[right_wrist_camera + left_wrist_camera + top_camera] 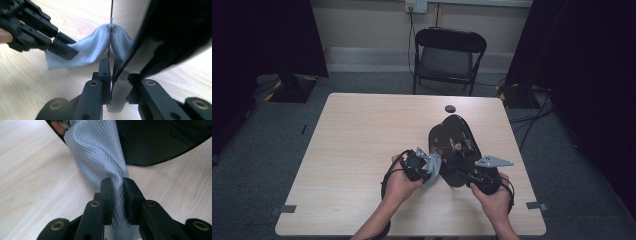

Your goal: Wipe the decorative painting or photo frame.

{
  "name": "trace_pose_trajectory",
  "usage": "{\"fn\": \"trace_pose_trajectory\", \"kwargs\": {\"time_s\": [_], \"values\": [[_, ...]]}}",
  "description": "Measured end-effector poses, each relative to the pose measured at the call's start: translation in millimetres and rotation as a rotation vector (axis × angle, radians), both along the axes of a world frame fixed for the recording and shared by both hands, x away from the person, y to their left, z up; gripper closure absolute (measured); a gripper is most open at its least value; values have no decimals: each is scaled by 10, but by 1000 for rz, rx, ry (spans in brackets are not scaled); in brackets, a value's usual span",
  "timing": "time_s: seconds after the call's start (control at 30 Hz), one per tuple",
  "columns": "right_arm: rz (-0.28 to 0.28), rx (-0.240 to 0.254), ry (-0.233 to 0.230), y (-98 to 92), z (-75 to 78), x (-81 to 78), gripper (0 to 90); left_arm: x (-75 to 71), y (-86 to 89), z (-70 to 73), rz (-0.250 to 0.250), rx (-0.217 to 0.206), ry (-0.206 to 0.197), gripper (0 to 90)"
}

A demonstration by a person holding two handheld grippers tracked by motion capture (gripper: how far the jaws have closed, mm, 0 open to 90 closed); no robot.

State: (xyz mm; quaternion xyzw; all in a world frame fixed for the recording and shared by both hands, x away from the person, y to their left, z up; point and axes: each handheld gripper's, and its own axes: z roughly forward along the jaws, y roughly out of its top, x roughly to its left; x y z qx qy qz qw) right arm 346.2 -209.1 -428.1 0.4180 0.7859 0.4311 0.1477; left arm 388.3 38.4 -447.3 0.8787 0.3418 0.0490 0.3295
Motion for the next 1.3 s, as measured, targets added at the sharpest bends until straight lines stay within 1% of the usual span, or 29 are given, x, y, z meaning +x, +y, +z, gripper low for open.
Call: {"fn": "trace_pose_trajectory", "kwargs": {"time_s": [0.03, 0.1, 0.13, 0.17, 0.2, 0.27, 0.33, 0.37, 0.4, 0.47, 0.53, 0.63, 0.7, 0.73, 0.77, 0.83, 0.87, 0.9, 0.93, 1.0, 1.03, 1.07, 1.17, 1.2, 1.27, 1.3], "values": [[1, -2, -1, 1, 0, -2, 782, -2, 1, -22, -6, 5, 8, 789], [0, 0, 1, 0, 0, -1, 782, -14, 11, -97, -2, 17, 26, 790], [1, 0, 0, 0, 0, -1, 783, -23, 18, -151, 3, 30, 45, 790], [1, 0, 0, 0, -1, -1, 783, -27, 27, -179, -1, 25, 47, 791], [1, 0, 0, 0, -1, -1, 782, -41, 36, -208, 0, 10, 47, 791], [2, 0, -1, 0, -1, -1, 783, -50, 43, -204, 5, 14, 46, 792], [2, -1, 0, 1, -1, -2, 783, -44, 56, -137, 4, 24, 42, 791], [1, 1, -1, -1, -2, -2, 783, -39, 66, -101, 2, 22, 38, 792], [1, 2, -1, -2, -3, -2, 783, -33, 85, -22, 7, 19, 20, 792], [2, 1, -2, -3, -4, -3, 783, -18, 115, 116, 5, 1, 2, 791], [2, 1, -1, -2, -3, -1, 782, 0, 160, 360, 19, -13, -42, 790], [2, 1, -2, -3, -5, -2, 783, 38, 220, 687, 26, -28, -97, 790], [2, 2, -3, -2, -5, -4, 783, 54, 248, 900, 26, -43, -127, 789], [1, 1, -2, -1, -4, -3, 782, 59, 248, 998, 26, -52, -145, 790], [2, 0, -3, 0, -4, -4, 783, 64, 245, 1095, 25, -53, -166, 789], [1, 1, -2, 0, -4, -3, 783, 69, 224, 1268, 15, -58, -191, 789], [4, -2, -3, 1, -3, -5, 782, 70, 212, 1341, 10, -64, -209, 789], [5, -2, -4, 0, -4, -5, 782, 63, 187, 1402, 10, -73, -214, 789], [3, 0, -3, -2, -5, -3, 782, 61, 167, 1461, -1, -75, -218, 789], [5, 1, -4, -7, -7, 0, 782, 54, 126, 1539, -14, -112, -231, 788], [4, 2, -3, -6, -6, 0, 782, 50, 102, 1569, -22, -115, -226, 788], [5, 1, -5, -5, -6, 1, 782, 48, 78, 1584, -22, -126, -234, 788], [7, 1, -6, -7, -7, 1, 782, 32, -3, 1588, -42, -121, -242, 789], [7, 2, -6, -9, -8, 1, 782, 34, -20, 1571, -54, -112, -245, 789], [8, 2, -6, -10, -9, 0, 782, 39, -46, 1512, -55, -112, -228, 790], [8, 2, -6, -11, -9, 0, 782, 43, -50, 1484, -57, -103, -222, 790]]}}
